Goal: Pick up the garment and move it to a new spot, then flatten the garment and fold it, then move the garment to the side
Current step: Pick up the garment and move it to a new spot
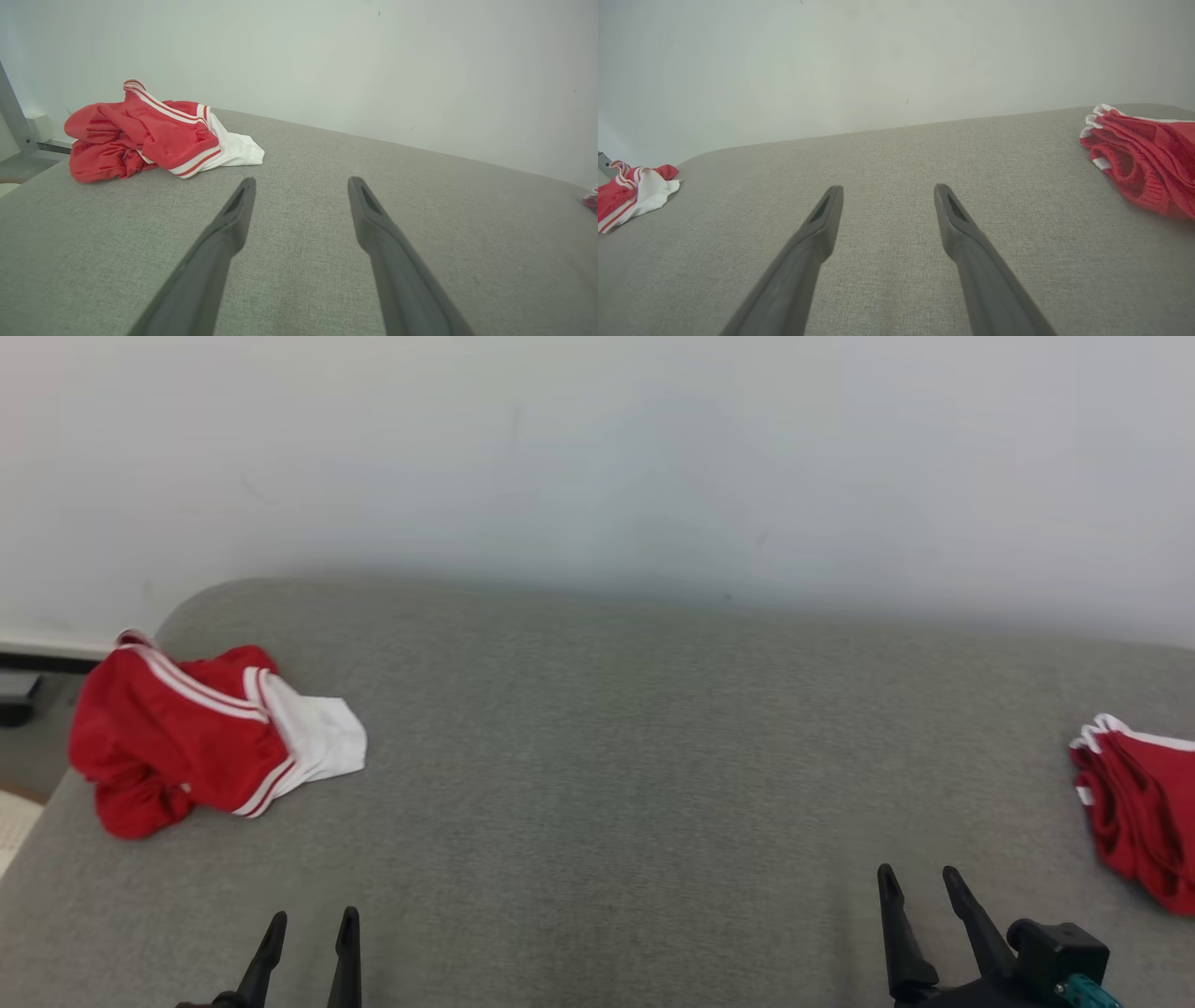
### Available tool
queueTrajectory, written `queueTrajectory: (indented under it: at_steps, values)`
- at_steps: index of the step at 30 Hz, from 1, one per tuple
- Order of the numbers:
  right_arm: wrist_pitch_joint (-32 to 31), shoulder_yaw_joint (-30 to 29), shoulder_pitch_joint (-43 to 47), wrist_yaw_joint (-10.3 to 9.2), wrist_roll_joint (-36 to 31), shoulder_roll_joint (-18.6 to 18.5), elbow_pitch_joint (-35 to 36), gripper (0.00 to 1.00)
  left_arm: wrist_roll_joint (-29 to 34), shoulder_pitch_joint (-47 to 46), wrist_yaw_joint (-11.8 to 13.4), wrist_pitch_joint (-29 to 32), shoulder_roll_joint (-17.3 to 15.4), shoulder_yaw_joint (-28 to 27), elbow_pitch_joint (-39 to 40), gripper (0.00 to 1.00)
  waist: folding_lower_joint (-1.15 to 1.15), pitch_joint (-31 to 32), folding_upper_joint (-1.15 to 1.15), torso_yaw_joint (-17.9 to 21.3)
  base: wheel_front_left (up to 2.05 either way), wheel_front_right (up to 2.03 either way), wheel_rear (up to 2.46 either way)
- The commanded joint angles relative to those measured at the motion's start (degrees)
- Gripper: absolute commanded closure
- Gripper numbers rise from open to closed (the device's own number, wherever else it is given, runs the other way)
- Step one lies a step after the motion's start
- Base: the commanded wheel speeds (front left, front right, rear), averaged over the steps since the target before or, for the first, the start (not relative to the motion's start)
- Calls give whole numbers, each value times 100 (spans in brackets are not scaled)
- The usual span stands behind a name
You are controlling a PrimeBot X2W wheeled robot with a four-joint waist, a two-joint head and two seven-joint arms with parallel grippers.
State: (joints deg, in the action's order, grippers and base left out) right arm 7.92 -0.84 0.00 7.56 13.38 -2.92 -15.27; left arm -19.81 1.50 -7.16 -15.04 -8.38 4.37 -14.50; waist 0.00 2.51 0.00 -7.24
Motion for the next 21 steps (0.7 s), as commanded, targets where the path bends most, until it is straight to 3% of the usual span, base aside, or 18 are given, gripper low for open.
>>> queueTrajectory:
  at_steps: [1,15,21]
  values:
    - [24,-4,27,-13,28,5,2,0,34,-38,-36,-20,-17,-2,-22,0,0,1,0,-336,0,0,0]
    - [185,225,-60,-13,183,5,-207,0,-12,92,22,-19,-144,-102,-11,0,0,65,0,-2046,0,0,0]
    - [83,578,-334,-13,107,0,-281,0,-86,317,156,-19,-93,-393,247,0,0,-124,0,-2232,0,0,0]
